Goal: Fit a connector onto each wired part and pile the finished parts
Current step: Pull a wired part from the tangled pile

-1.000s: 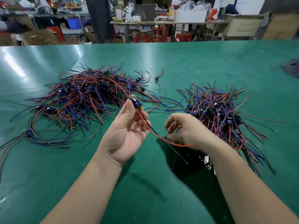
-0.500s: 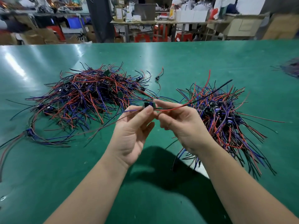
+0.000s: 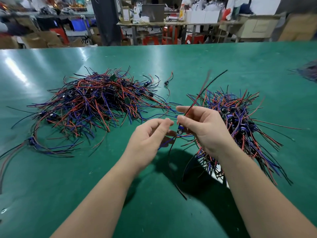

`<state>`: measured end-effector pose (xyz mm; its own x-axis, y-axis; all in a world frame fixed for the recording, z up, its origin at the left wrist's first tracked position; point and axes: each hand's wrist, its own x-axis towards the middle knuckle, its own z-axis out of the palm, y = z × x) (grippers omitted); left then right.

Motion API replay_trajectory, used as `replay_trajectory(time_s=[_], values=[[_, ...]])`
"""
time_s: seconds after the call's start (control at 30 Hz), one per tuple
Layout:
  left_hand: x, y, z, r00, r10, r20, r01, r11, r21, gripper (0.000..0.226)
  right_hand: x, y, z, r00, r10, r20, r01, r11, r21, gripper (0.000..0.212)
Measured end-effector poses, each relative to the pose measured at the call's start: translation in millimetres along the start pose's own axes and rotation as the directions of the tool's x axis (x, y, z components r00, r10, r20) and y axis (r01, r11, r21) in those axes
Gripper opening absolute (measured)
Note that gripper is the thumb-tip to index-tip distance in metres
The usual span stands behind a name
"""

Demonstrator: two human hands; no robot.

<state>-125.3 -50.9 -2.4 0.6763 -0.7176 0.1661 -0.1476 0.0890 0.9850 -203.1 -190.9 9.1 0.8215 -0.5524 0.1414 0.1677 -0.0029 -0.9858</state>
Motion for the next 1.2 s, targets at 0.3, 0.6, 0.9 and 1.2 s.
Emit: replay_trajectory(time_s=[0.3,0.6,0.9,1.2], values=[[-2.0,-0.6,2.7,0.984,-0.174,0.027,0.174,0.984,-0.033,0.014,-2.4,4.0,9.4,0.998,0.05,-0.047,-0.054,0.994,-0.091,0.012],[-13.9,13.1,0.1,0.829,-0.314,0.462,0.352,0.936,0.004,0.014,8.2,-20.5,-28.7,0.932,0.195,-0.305,-0.094,0.945,0.315,0.01],[-10.1,14.5,-6.4,0.839,-0.27,0.472,0.34,0.938,-0.067,0.013,9.6,-15.1,-21.8,0.924,0.204,-0.322,-0.092,0.939,0.332,0.012],[5.8,1.1,-8.7,0.934,-0.346,-0.087,0.297,0.888,-0.35,0.027,-9.6,5.9,18.3,0.977,-0.14,0.159,0.192,0.9,-0.391,0.019]])
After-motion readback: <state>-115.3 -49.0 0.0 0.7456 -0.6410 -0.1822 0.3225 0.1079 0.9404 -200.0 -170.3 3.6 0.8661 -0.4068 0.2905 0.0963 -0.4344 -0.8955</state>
